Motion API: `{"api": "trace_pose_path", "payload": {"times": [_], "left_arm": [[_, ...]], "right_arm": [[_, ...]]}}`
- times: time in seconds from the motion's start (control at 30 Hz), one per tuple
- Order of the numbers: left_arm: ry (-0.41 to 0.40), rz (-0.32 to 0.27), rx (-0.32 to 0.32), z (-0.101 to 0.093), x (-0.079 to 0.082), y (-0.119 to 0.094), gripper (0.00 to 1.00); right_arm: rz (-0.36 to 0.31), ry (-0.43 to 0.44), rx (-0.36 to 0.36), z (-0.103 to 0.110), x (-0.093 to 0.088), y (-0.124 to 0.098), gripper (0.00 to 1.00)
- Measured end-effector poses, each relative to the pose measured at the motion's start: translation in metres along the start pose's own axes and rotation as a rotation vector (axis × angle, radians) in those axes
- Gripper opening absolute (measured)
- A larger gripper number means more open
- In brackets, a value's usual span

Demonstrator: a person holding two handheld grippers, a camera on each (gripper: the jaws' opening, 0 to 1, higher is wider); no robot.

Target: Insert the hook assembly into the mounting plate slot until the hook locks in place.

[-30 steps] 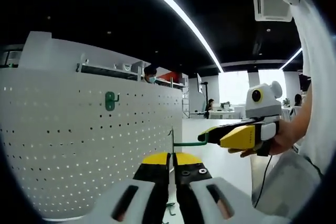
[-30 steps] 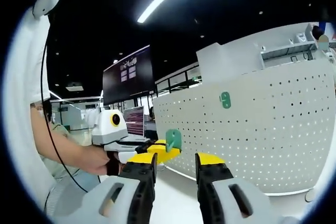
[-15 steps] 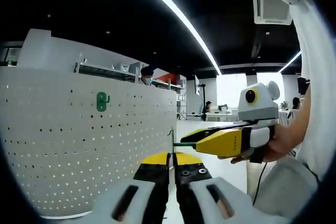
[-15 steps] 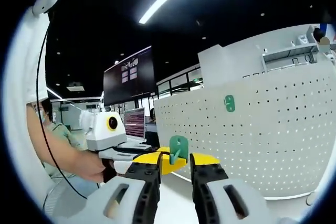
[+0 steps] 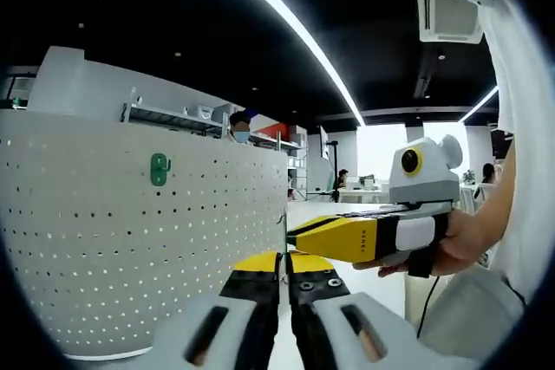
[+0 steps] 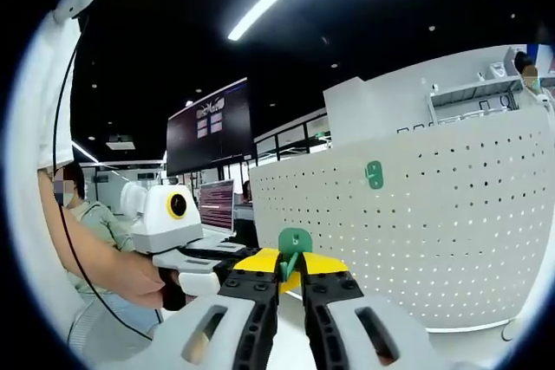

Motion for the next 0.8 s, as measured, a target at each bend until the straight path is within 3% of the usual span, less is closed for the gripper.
{"api": "trace_pose_path", "payload": {"times": [0.33,0.8], "left_arm": [[-0.036,-0.031,0.061,-0.0040,-0.0009,-0.0034,0.02],[-0.007,-0.022,0.108,-0.0070,-0.0030,-0.0041,0.01]], "right_arm": [[0.007,-0.021,-0.033,0.0032,0.0021,0.0026,0.03],[0.033,-0.025,-0.053,0.0028,-0.0001,0.0038,0.01]]}}
Point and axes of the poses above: the point that each gripper's makers call its tool centre point, and the gripper's own axes: y roughly forward along the fingers, z roughly to its left, x roughly out of its top, the point moved 10 cm from there along -y, roughly backward along the fingers, and after that the axes turned 13 degrees about -y, right-handed, at the moved point
